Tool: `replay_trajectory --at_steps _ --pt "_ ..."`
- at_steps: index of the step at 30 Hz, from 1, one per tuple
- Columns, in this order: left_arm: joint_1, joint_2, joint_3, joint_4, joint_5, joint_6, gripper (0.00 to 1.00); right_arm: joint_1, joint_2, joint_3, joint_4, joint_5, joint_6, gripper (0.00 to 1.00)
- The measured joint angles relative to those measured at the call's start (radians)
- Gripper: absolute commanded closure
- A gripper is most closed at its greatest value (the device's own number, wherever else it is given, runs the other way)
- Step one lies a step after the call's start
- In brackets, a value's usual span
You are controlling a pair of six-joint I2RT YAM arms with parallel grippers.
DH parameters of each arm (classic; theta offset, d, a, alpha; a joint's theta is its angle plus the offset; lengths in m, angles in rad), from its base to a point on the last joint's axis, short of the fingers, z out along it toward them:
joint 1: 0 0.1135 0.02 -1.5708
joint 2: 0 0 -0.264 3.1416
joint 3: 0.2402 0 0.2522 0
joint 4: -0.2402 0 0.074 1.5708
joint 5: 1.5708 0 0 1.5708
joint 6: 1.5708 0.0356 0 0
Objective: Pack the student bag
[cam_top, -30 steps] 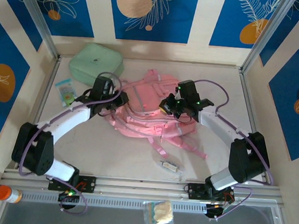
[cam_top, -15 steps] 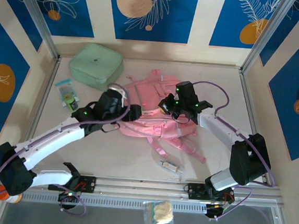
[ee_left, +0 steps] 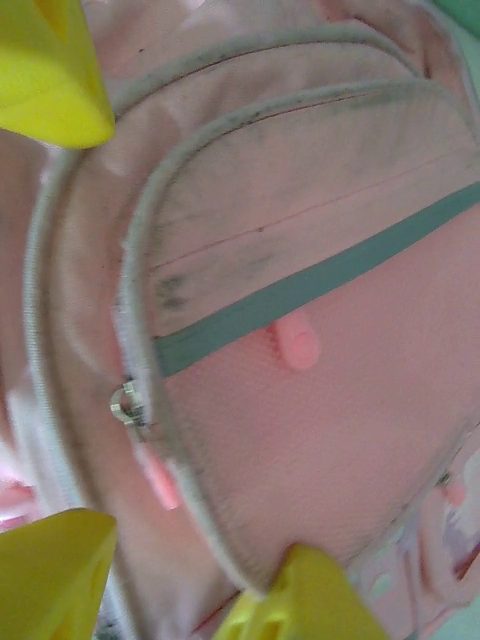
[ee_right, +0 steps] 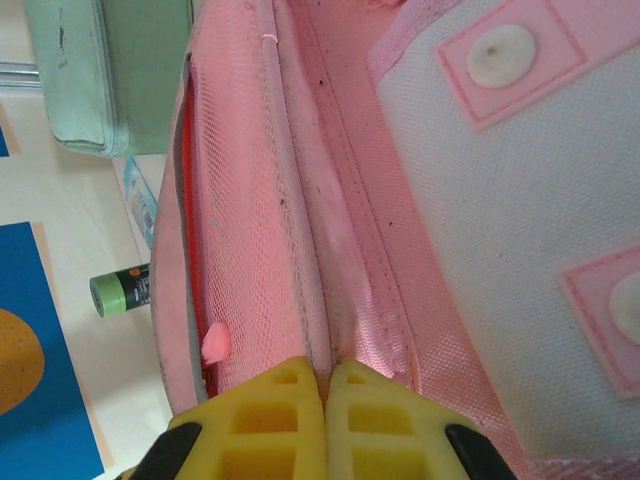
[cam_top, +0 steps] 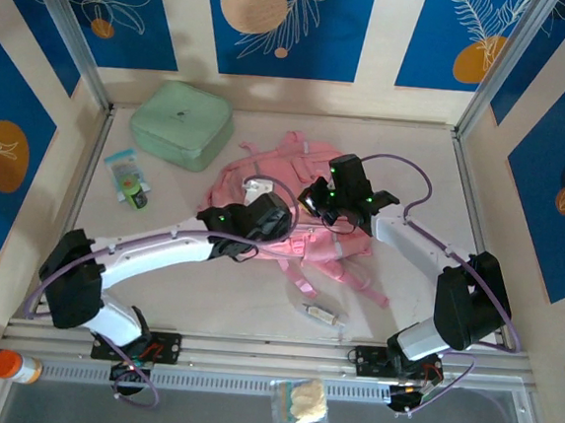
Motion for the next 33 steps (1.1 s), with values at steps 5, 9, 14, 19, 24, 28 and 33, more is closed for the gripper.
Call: replay_trajectory --at_steps 5,9,14,19,24,28,33 --pt "-0.004 0.079 0.047 0.005 -0.047 -0.078 0.01 0.0 0.0 0.0 0.0 0.003 0.006 1.0" --pt "-0.012 0.124 0.085 -0.024 -0.115 -0.149 0.01 -0.001 0.0 -0.001 0.006 0.01 0.014 1.0" --pt "-0.021 0.148 0.1 -0.052 -0.156 -0.21 0.01 -0.001 0.0 -0.002 0.015 0.01 0.021 1.0" --pt "-0.022 0.147 0.082 -0.068 -0.167 -0.262 0.01 -0.001 0.0 -0.002 0.019 0.008 0.021 1.0" --pt "-0.022 0.074 -0.002 -0.064 -0.168 -0.268 0.1 -0.001 0.002 -0.002 0.019 -0.004 0.021 1.0" --pt "-0.014 -0.007 -0.07 -0.07 -0.167 -0.212 0.25 -0.001 0.006 0.0 0.023 -0.01 0.021 1.0" --pt "-0.004 -0.036 -0.079 -0.019 -0.125 -0.09 0.38 -0.003 0.013 0.003 0.024 -0.013 0.021 1.0"
